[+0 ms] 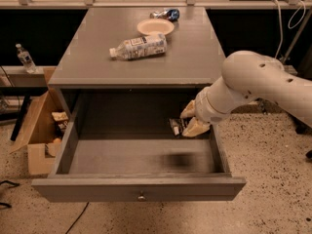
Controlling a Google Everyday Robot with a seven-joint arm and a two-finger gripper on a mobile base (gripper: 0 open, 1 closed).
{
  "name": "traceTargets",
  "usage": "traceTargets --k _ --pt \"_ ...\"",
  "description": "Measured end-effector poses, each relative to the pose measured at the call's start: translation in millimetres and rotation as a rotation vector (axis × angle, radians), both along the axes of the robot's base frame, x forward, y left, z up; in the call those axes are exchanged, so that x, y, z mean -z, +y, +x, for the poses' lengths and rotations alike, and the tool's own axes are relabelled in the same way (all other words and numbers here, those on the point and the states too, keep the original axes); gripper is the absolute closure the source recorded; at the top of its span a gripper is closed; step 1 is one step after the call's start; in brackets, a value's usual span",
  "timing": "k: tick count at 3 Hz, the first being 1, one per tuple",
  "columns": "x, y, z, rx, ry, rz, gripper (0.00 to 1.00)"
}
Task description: Pick rxbar chocolate from top drawer and place on counter
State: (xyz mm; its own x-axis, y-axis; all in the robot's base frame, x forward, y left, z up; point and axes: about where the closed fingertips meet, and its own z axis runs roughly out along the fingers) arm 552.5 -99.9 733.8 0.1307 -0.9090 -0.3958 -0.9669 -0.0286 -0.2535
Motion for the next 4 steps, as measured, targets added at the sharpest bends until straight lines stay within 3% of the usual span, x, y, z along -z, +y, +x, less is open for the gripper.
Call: traceTargets --k 1,2,3,4 --pt "-36.0 1.6 8.2 -0.026 -0.048 -0.029 1.0" --pt "-97.0 1.8 21.2 -0.021 -0.127 -0.094 1.0" --pt "-145.8 3.1 49.3 0.024 -0.196 -0.127 1.0" --pt "-155.1 5.7 83.2 0.107 -0.224 -0.115 1.0"
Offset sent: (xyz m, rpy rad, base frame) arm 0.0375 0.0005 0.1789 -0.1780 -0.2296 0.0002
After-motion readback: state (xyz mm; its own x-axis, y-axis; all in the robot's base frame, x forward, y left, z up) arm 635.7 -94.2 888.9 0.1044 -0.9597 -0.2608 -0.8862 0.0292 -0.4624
